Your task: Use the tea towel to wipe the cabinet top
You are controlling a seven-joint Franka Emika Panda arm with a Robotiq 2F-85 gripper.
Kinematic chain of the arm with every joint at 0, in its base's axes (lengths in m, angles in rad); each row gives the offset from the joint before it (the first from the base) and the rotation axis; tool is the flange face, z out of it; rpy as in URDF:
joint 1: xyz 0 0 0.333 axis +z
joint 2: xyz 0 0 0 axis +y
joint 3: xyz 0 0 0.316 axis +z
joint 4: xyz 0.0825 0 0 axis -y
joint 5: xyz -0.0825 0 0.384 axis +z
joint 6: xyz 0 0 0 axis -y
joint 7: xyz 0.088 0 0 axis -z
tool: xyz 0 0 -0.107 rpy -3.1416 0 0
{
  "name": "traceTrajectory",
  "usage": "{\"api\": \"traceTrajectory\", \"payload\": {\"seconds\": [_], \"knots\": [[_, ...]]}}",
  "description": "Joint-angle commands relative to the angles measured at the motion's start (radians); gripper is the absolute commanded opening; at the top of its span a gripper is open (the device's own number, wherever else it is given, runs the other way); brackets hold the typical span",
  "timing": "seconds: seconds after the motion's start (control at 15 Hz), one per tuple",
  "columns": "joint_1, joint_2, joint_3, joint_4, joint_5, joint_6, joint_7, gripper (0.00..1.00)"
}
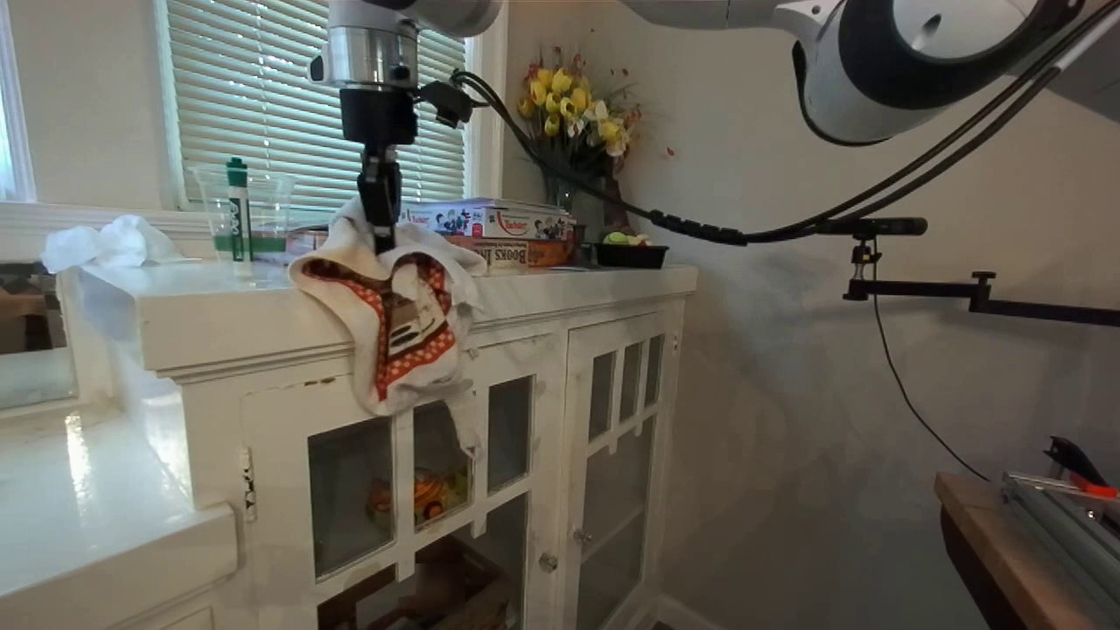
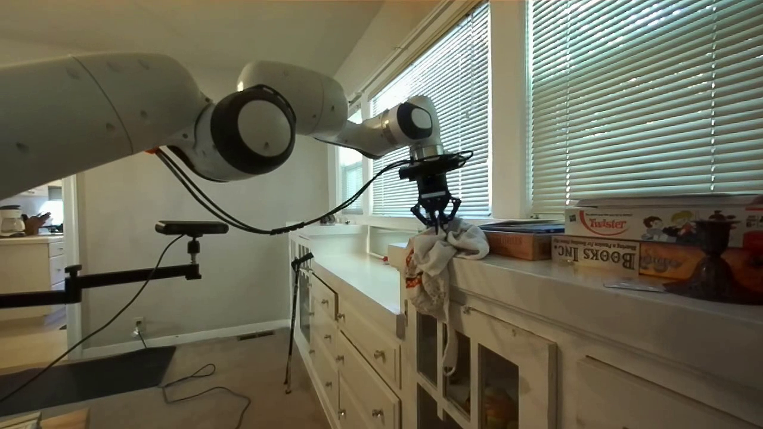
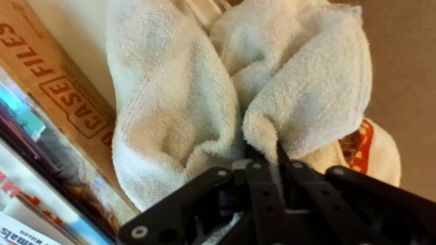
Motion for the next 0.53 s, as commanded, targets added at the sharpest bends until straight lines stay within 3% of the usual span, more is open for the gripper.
{"api": "traceTrajectory", "payload": {"seconds": [0.0,0.47], "knots": [[-0.029,0.015,-0.011,0.017,-0.002,-0.026,0.071,0.02],[-0.15,-0.003,-0.057,0.007,0.011,-0.096,0.321,0.02]]}}
